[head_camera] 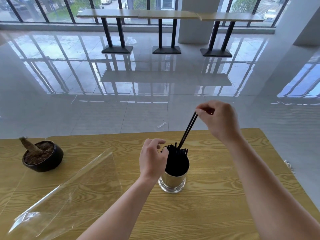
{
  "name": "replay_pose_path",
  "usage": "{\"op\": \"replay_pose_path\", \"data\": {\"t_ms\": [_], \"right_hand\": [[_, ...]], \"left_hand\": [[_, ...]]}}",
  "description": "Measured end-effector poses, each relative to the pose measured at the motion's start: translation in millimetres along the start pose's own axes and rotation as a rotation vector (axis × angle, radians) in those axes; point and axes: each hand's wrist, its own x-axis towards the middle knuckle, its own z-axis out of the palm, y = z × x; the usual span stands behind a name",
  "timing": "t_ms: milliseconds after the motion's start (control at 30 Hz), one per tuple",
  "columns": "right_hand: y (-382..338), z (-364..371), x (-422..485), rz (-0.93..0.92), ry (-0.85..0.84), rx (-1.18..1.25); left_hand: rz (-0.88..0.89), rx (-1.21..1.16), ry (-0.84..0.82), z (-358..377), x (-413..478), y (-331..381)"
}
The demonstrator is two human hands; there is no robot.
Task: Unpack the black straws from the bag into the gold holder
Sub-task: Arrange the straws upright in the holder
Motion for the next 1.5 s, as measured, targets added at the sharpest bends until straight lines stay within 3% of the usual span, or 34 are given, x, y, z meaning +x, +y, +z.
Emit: {"op": "replay_pose_path", "data": {"t_ms": [67, 167, 300, 367, 467, 567, 700, 800, 967, 1067, 1167, 1367, 1500], "right_hand": [[-4.1, -9.6, -0.2, 0.008, 0.112, 0.081], [-11.1, -8.5, -12.0, -0.01, 0.244, 0.219], [-14.1, 9.6, -42.4, 0.008, 0.308, 0.367], [-10.9, 18.1, -59.2, 0.044, 0.331, 0.421], [-4.0, 28.7, -82.9, 0.163, 0.337, 0.509], [5.1, 38.7, -100.9, 0.331, 0.281, 0.638], [15.1, 34.5, -102.9, 0.436, 0.051, 0.561], [9.6, 25.1, -85.3, 0.307, -0.076, 0.43], [-15.2, 22.5, -56.6, 0.123, -0.224, 0.434], [-16.2, 27.1, -54.9, 0.066, -0.159, 0.295], [-9.7, 31.7, -59.7, 0.075, -0.094, 0.313], [19.7, 53.8, -88.1, 0.185, -0.089, 0.219], [28.5, 74.6, -106.0, 0.151, -0.18, 0.062]], "left_hand": [[-0.002, -0.084, 0.008, -4.7, -0.8, 10.9], [-0.065, -0.365, -0.142, -6.1, -1.0, 33.4], [-0.459, -0.988, -0.327, -2.3, 6.8, 69.0], [-0.634, -1.177, -0.283, -0.5, 13.1, 78.1], [-0.722, -1.277, -0.196, -1.1, 19.7, 79.7], [-0.681, -1.194, -0.139, -4.5, 20.1, 74.2], [-0.366, -0.815, -0.146, -8.9, 14.3, 57.1], [-0.067, -0.365, -0.295, -9.4, 9.8, 48.1], [0.065, -0.005, -0.416, -3.0, 7.8, 45.4], [0.093, 0.032, -0.403, -3.2, 7.9, 44.1], [0.074, -0.045, -0.368, -8.4, 5.3, 37.1], [-0.05, -0.111, -0.042, -17.8, -9.6, -6.2], [-0.185, -0.017, -0.127, -9.3, -15.6, -21.7]]}}
